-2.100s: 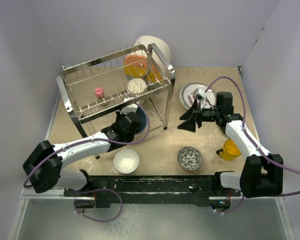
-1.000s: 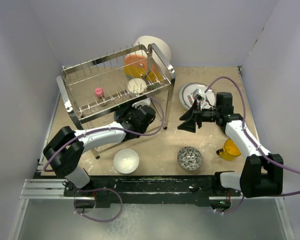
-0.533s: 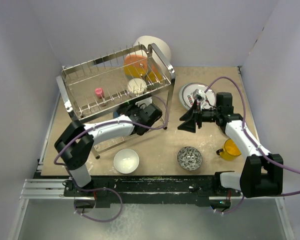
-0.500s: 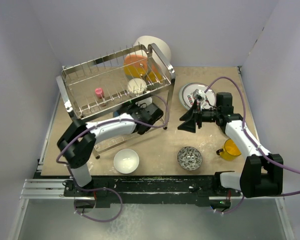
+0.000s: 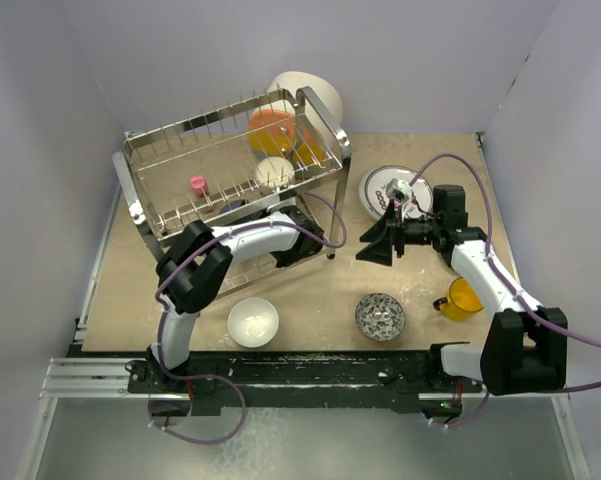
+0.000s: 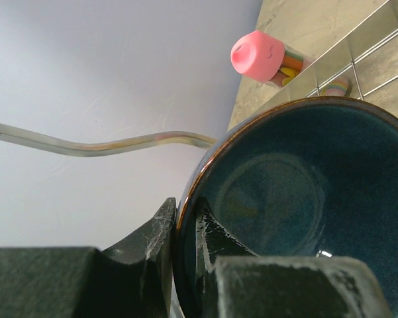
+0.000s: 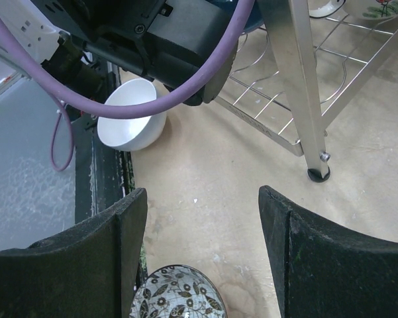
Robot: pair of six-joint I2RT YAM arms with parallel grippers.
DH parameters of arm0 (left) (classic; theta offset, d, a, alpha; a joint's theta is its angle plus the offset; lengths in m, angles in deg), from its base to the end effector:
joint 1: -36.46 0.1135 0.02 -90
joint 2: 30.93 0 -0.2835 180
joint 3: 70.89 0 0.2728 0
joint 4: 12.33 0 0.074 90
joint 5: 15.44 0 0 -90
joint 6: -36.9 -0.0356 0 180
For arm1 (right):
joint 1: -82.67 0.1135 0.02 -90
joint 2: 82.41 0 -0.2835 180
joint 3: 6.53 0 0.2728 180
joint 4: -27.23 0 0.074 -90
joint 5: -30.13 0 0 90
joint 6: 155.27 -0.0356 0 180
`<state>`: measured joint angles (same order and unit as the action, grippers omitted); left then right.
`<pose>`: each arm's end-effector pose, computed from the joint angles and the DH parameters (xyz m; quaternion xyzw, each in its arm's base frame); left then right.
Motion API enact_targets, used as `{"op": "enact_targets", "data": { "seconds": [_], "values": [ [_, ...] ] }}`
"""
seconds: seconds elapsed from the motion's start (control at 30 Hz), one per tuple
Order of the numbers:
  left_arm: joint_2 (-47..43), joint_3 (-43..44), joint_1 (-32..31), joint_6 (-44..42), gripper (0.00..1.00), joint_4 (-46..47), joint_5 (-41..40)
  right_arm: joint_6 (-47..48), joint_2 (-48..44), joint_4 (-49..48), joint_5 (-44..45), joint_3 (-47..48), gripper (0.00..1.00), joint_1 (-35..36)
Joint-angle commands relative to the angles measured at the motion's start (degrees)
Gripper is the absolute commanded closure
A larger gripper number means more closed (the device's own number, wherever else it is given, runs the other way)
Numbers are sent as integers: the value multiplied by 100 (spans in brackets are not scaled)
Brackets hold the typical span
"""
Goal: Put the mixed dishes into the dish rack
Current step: Place the bowl in the dish rack.
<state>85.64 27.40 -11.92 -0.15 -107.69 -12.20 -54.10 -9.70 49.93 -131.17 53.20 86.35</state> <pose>0.2759 -0.2570 0.2119 0.1122 0.7164 0.5413 0.4256 0.2682 0.0510 0.2731 -0.3572 0.6825 0.4932 0.4040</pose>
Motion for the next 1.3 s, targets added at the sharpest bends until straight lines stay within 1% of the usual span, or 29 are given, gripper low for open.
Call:
{"op": "enact_targets", "data": {
  "seconds": [0.0, 0.27, 0.47, 0.63, 0.73, 0.83, 0.97, 1.1, 1.27],
  "values": [
    [-166, 73, 57, 381, 97, -603, -38, 121, 44, -9, -93, 263, 29, -17],
    [-19, -208, 57, 420, 86, -603, -95, 124, 13, -7, -85, 255, 29, -24],
    [-44, -120, 6, 414, 78, -603, -45, 118, 25, -3, -105, 263, 29, -17],
    [125, -74, -58, 431, 71, -603, -36, 114, 41, 7, -109, 272, 29, -18],
    [201, -10, -128, 457, 72, -603, -20, 114, 49, 2, -105, 264, 29, -22],
    [233, 28, -157, 491, 75, -603, 13, 114, 59, 8, -103, 272, 29, -16],
    [151, 44, -254, 558, 75, -603, 117, 113, 51, 1, -102, 263, 29, -18],
    [-30, 72, -457, 648, 72, -603, 300, 114, 52, 10, -103, 272, 29, -17],
    [-156, 90, -844, 902, 65, -603, 649, 126, 33, 11, -102, 272, 29, -18]
  ]
}}
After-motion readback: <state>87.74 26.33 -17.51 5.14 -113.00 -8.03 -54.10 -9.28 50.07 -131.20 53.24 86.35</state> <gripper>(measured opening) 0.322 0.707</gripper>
